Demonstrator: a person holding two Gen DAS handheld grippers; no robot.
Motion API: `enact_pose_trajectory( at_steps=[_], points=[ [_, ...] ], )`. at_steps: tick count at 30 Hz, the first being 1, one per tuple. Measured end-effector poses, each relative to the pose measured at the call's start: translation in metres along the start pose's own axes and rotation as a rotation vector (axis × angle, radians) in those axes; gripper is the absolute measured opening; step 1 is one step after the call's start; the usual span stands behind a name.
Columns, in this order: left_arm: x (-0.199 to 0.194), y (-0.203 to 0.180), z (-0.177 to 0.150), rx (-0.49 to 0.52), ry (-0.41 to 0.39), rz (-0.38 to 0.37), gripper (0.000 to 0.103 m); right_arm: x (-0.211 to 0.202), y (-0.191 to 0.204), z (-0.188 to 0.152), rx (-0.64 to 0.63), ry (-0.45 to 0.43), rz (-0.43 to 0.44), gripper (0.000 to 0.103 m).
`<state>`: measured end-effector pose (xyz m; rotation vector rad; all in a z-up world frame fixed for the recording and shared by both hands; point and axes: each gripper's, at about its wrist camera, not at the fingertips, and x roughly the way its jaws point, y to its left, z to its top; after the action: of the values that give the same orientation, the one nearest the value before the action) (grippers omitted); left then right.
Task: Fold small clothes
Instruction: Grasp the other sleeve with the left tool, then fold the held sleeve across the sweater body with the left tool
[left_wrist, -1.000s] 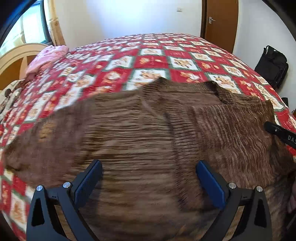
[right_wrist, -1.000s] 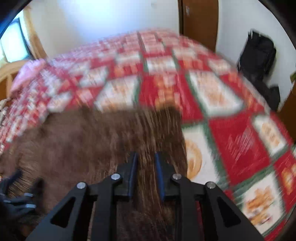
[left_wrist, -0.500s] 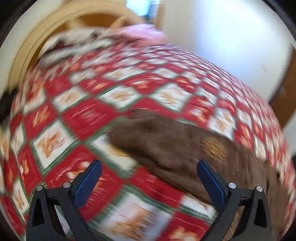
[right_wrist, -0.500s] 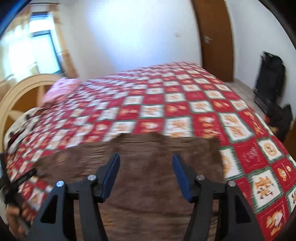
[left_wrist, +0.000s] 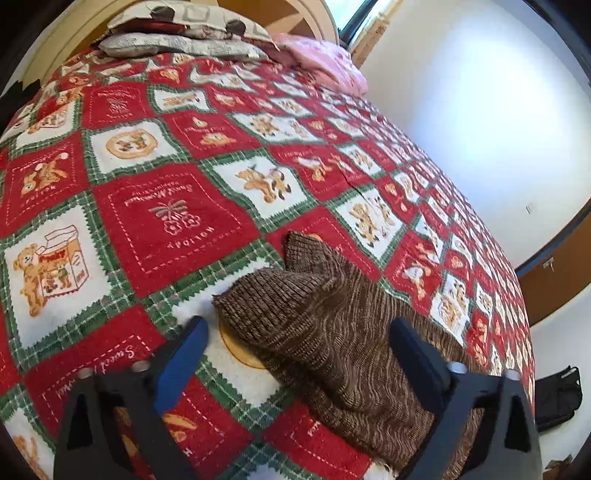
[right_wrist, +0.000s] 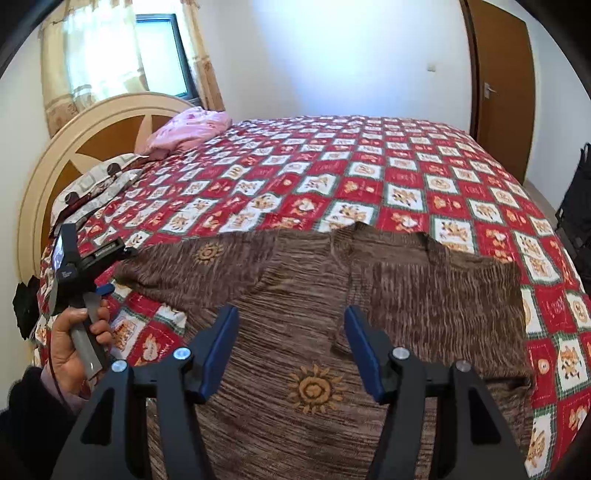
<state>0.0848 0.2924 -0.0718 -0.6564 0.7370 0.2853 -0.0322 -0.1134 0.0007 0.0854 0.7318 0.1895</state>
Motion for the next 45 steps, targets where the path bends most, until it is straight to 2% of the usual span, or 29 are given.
enact_pose_trajectory(
  at_steps=[1, 2, 3, 5, 10, 16, 18, 22, 24, 28, 30, 33, 35, 37, 40, 41, 42, 44, 45],
  points=[
    [0.001, 0.001, 0.0, 0.005, -0.006, 0.005, 0.06, 0.001, -0.004, 0.0, 0.016, 0.004, -0.005, 0.063],
    [0.007, 0.002, 0.0, 0.009, 0.01, 0.001, 0.023, 0.001, -0.006, -0.001, 0.03, 0.008, -0.007, 0.063],
    [0.013, 0.006, 0.0, 0.001, 0.05, -0.025, 0.008, 0.003, -0.012, -0.001, 0.056, 0.015, -0.008, 0.063],
    [0.018, 0.01, -0.001, -0.014, 0.062, -0.042, 0.008, 0.006, -0.018, -0.002, 0.103, 0.026, -0.005, 0.063],
    [0.002, -0.015, 0.001, 0.086, -0.008, -0.003, 0.008, 0.006, -0.031, -0.004, 0.163, 0.035, -0.01, 0.063],
    [-0.039, -0.1, -0.014, 0.339, -0.126, -0.048, 0.008, 0.0, -0.058, -0.006, 0.24, 0.017, -0.044, 0.063],
    [-0.053, -0.134, -0.03, 0.43, -0.151, -0.087, 0.008, 0.0, -0.071, -0.008, 0.279, 0.022, -0.052, 0.063],
    [-0.079, -0.202, -0.084, 0.633, -0.186, -0.168, 0.008, -0.007, -0.097, -0.012, 0.359, 0.013, -0.075, 0.063],
    [-0.08, -0.229, -0.12, 0.724, -0.173, -0.202, 0.008, -0.009, -0.11, -0.015, 0.393, 0.012, -0.084, 0.063],
    [-0.066, -0.258, -0.19, 0.881, -0.099, -0.229, 0.008, -0.011, -0.128, -0.022, 0.446, 0.021, -0.092, 0.063],
    [-0.05, -0.265, -0.224, 0.946, -0.027, -0.198, 0.01, -0.011, -0.132, -0.025, 0.45, 0.03, -0.092, 0.063],
    [-0.036, -0.263, -0.248, 1.003, 0.081, -0.16, 0.011, -0.009, -0.133, -0.028, 0.444, 0.049, -0.086, 0.063],
    [-0.037, -0.258, -0.251, 1.013, 0.094, -0.149, 0.011, -0.008, -0.133, -0.028, 0.435, 0.055, -0.077, 0.063],
    [-0.048, -0.25, -0.25, 1.011, 0.113, -0.184, 0.011, -0.007, -0.132, -0.026, 0.427, 0.051, -0.077, 0.063],
    [-0.065, -0.239, -0.247, 0.994, 0.16, -0.277, 0.014, -0.005, -0.128, -0.018, 0.409, 0.045, -0.064, 0.063],
    [-0.07, -0.235, -0.246, 0.996, 0.162, -0.295, 0.022, -0.003, -0.127, -0.016, 0.402, 0.044, -0.062, 0.063],
    [-0.076, -0.228, -0.246, 1.005, 0.156, -0.305, 0.036, -0.001, -0.124, -0.012, 0.391, 0.043, -0.057, 0.063],
    [-0.086, -0.218, -0.247, 1.011, 0.13, -0.309, 0.053, 0.01, -0.118, -0.004, 0.372, 0.059, -0.029, 0.063],
    [-0.093, -0.208, -0.243, 0.994, 0.098, -0.305, 0.055, 0.016, -0.115, 0.0, 0.363, 0.073, -0.012, 0.063]
  ],
)
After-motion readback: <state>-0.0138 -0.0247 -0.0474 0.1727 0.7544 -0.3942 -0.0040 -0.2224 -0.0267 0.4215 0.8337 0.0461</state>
